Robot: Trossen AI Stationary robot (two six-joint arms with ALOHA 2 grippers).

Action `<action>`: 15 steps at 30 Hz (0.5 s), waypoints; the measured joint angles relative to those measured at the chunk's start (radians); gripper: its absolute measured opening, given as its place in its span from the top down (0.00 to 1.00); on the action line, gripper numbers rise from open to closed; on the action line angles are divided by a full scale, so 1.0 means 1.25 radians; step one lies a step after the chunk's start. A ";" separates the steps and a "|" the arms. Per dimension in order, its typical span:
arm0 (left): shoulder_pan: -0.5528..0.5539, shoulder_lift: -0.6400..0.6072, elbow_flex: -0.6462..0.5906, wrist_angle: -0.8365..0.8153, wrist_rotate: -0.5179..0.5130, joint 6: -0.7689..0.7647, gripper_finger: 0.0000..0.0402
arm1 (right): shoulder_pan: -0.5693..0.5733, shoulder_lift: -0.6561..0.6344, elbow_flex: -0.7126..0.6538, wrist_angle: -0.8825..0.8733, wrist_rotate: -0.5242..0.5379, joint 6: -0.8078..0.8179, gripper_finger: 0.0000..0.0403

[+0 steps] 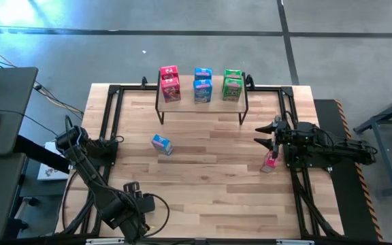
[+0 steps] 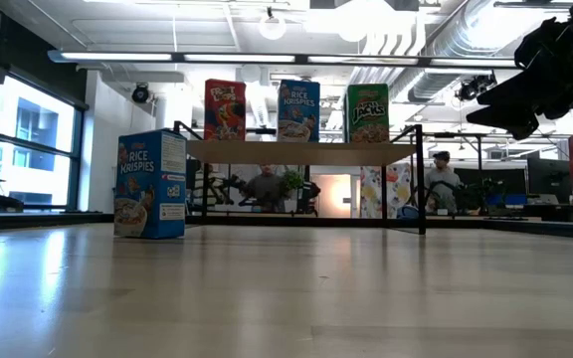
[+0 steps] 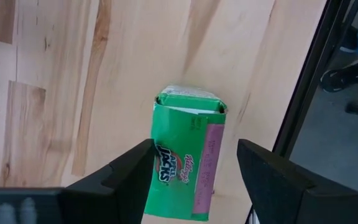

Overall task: Stack cereal on shelf
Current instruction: Put the green cereal box on the shelf aligned with the other green cereal boxes

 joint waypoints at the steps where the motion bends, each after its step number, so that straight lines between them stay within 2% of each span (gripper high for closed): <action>1: 0.000 0.000 0.000 -0.002 0.000 0.001 0.44 | 0.000 0.000 0.000 0.000 0.000 0.000 0.44; 8: 0.000 0.000 -0.006 -0.009 -0.001 0.018 0.33 | 0.000 0.000 0.000 0.000 0.000 0.000 0.44; 15: 0.000 0.002 -0.006 -0.008 -0.004 0.030 0.31 | 0.000 0.000 0.000 0.000 0.000 0.000 0.44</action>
